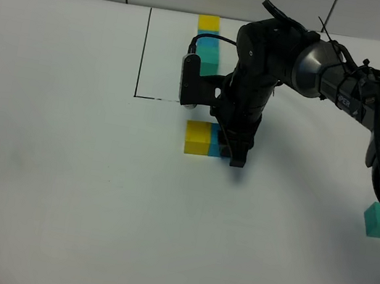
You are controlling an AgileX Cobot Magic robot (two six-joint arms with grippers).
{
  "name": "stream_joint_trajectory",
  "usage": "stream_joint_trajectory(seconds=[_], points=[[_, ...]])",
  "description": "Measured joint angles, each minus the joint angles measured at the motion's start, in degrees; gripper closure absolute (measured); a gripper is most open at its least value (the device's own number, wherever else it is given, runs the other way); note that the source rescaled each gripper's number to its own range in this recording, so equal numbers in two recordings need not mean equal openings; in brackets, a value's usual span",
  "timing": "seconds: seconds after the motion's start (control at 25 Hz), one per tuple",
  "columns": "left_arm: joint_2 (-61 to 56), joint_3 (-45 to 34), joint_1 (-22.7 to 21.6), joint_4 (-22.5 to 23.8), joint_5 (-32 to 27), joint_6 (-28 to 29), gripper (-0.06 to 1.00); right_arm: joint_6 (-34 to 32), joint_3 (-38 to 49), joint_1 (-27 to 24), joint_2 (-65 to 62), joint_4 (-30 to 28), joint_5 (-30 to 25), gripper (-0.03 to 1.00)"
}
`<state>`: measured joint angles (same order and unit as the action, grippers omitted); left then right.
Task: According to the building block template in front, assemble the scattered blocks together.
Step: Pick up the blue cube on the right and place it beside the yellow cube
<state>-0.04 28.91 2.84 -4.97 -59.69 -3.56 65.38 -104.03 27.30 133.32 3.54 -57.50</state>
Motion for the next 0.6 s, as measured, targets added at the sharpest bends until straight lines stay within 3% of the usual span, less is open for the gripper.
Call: stream_joint_trajectory(seconds=[0.6], points=[[0.0,0.0,0.0,0.0,0.0,0.0,0.80,-1.3,0.0,0.0,0.0,0.0,-0.1,0.95]])
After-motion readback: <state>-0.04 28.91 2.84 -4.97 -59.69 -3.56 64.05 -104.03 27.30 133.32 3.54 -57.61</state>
